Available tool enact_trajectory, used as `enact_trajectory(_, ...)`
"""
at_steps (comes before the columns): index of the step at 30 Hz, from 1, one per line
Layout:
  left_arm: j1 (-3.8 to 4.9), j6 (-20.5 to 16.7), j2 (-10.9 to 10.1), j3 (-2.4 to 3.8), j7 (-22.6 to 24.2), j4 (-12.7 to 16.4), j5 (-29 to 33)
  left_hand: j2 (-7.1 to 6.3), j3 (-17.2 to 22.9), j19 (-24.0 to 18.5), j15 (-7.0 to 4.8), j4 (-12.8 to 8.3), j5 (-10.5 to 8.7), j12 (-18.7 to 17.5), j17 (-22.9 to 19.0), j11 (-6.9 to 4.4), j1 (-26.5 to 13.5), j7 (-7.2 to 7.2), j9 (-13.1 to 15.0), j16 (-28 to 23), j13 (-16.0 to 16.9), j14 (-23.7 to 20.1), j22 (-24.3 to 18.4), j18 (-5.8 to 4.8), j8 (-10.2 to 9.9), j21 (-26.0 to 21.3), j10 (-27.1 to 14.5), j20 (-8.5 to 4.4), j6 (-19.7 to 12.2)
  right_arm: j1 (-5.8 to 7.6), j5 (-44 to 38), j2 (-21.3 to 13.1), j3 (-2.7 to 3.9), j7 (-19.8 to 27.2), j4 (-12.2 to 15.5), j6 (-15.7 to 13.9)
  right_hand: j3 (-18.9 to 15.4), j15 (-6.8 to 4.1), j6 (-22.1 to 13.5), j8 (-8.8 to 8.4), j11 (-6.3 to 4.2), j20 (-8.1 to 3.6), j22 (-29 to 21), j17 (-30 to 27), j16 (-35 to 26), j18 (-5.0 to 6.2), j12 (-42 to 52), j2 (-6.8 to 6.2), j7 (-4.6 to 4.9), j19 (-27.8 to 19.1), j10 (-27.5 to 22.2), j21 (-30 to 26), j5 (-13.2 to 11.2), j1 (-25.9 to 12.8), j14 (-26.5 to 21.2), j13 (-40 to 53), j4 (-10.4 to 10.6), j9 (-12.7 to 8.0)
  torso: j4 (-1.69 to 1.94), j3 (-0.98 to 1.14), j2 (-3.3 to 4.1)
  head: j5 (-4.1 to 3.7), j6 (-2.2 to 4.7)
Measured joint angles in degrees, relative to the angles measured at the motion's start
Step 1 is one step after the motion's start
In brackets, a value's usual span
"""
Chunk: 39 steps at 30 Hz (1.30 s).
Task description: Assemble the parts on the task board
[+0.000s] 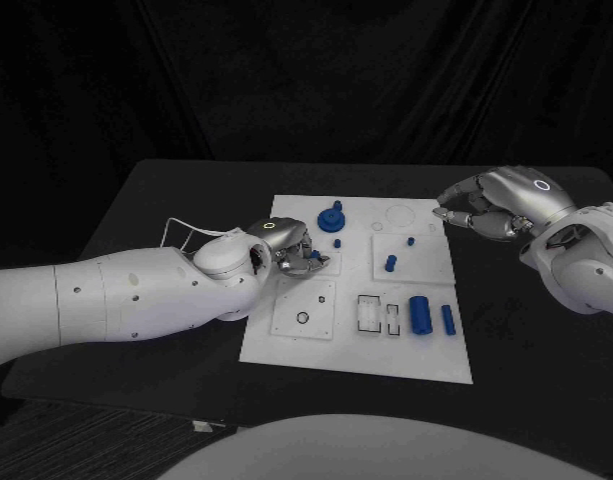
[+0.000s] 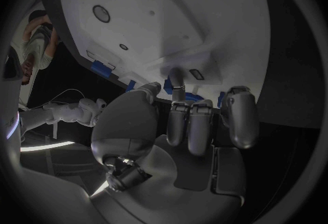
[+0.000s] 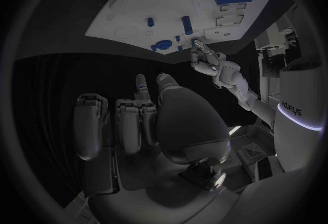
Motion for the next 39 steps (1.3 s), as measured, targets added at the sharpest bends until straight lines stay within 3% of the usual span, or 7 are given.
enact_trajectory(9, -0.03, 0.68, 0.12, 0.0, 0.32, -0.43, -0.01, 0.0, -2.2, 0.41, -0.41, 0.14, -1.63, 0.0, -0.01, -0.6, 0.0, -0.61, 3.56, 0.0, 0.0, 0.0, 0.01, 0.0, 2.3, 0.0, -0.19, -0.41, 1.02, -0.03, 0.0, 0.0, 0.0, -0.05, -0.1, 0.02, 0.29, 0.0, 0.21, 0.0, 0.0, 0.0, 0.0, 0.0, 0.0, 0.01, 0.01, -0.05, 0.21, 0.0, 0.0, 0.0, 0.66, 0.39, 0.0, 0.04, -0.02, -0.05, -0.01, 0.01, 0.0, -0.03, 0.0)
enact_trajectory(17, -0.03, 1.05, 0.32, 0.0, 0.29, -0.81, -0.01, 1.37, -2.71, 0.41, -0.61, 0.3, -1.04, 0.0, -0.01, -0.6, -1.4, -0.62, 5.2, 0.0, 0.0, -0.2, 0.05, 0.0, 2.57, 0.0, -0.19, -0.41, 1.02, -0.07, 0.0, 0.04, 0.0, -0.06, -0.18, 0.05, 0.62, 0.0, 0.21, 0.0, 0.0, 0.0, 0.02, 0.0, 0.0, 0.0, 0.07, -0.16, 0.21, 0.0, 0.0, 0.0, 0.91, 0.78, 0.0, 0.1, -0.03, -0.1, -0.03, 0.02, 0.01, 0.06, 0.0)
enact_trajectory(19, -0.04, 1.06, 0.4, 0.0, 0.31, -0.9, -0.01, 1.98, -3.62, 0.61, -0.61, 0.35, 0.51, 0.24, -0.01, -0.61, -3.07, -0.61, 6.14, 0.0, 0.0, -0.2, 0.05, 0.0, 3.04, 0.0, -0.18, -0.6, 1.02, -0.09, 0.0, 0.06, 0.0, -0.07, -0.19, 0.06, 0.76, 0.0, 0.21, 0.0, 0.0, 0.0, 0.04, 0.0, 0.0, 0.0, 0.07, -0.16, 0.21, 0.0, 0.0, 0.0, 1.37, 0.78, 0.0, 0.1, -0.17, -0.15, -0.03, 0.02, 0.01, 0.09, 0.0)
enact_trajectory(22, -0.05, 1.04, 0.49, 0.01, 0.35, -1.06, -0.01, 2.93, -4.59, 0.62, -0.65, 0.47, 4.75, 0.24, -0.01, -0.81, -5.25, -0.81, 7.55, 0.0, 0.0, -0.16, 0.04, 0.0, 3.04, 0.0, 0.01, -0.61, 1.22, -0.1, 0.0, 0.06, 0.0, -0.08, -0.2, 0.08, 0.77, 0.0, 0.21, 0.0, 0.0, 0.0, 0.04, 0.0, 0.0, 0.0, 0.07, -0.28, 0.21, 0.0, 0.0, 0.0, 1.76, 1.22, 0.0, 0.11, -0.19, -0.17, -0.03, 0.02, 0.01, 0.15, 0.0)
enact_trajectory(26, -0.05, 1.01, 0.55, 0.01, 0.42, -1.28, -0.01, 3.89, -4.97, 0.62, -0.82, 0.54, 7.9, 0.24, -0.01, -0.98, -6.29, -0.81, 8.34, 0.0, 0.0, 0.01, 0.04, 0.0, 3.04, 0.0, -0.17, -0.61, 1.22, -0.11, 0.0, 0.06, 0.0, -0.09, -0.21, 0.11, 1.09, 0.0, 0.41, 0.0, 0.0, 0.0, 0.04, 0.0, 0.0, 0.0, 0.08, -0.14, 0.0, 0.0, 0.0, 0.0, 2.17, 1.37, 0.0, 0.14, -0.19, -0.22, -0.02, 0.02, 0.0, 0.16, 0.0)
enact_trajectory(30, -0.05, 1.01, 0.58, 0.01, 0.51, -1.41, -0.01, 3.47, -5.67, 0.61, -0.82, 0.35, 8.25, 0.24, -0.01, -0.99, -6.8, -0.81, 8.66, 0.0, 0.04, 0.01, 0.04, 0.0, 3.04, 0.0, -0.17, -0.61, 1.22, -0.11, 0.0, 0.04, 0.0, -0.1, -0.21, 0.12, 1.24, 0.0, 0.41, 0.0, 0.0, 0.0, 0.04, 0.0, 0.0, 0.0, 0.09, -0.3, 0.0, 0.0, 0.0, 0.0, 2.47, 1.69, 0.0, 0.12, -0.34, -0.28, -0.02, 0.02, -0.01, 0.16, 0.0)
enact_trajectory(39, -0.06, 1.0, 0.59, 0.0, 0.73, -1.48, -0.02, 1.99, -11.91, 0.62, -0.82, 0.29, -11.63, 0.24, -0.01, -0.99, -8.86, -0.94, 10.34, 0.0, 0.04, 0.01, 0.03, 0.0, 2.15, 0.0, -0.18, -0.61, 1.5, -0.12, 0.0, 0.01, 0.0, -0.13, -0.21, 0.15, 1.4, 0.0, 0.41, -0.21, 0.0, 0.0, 0.03, 0.0, 0.0, 0.0, 0.11, -0.52, 0.0, 0.0, 0.0, 0.0, 3.05, 1.9, 0.0, 0.07, -0.5, -0.33, -0.02, 0.02, -0.01, 0.25, 0.0)
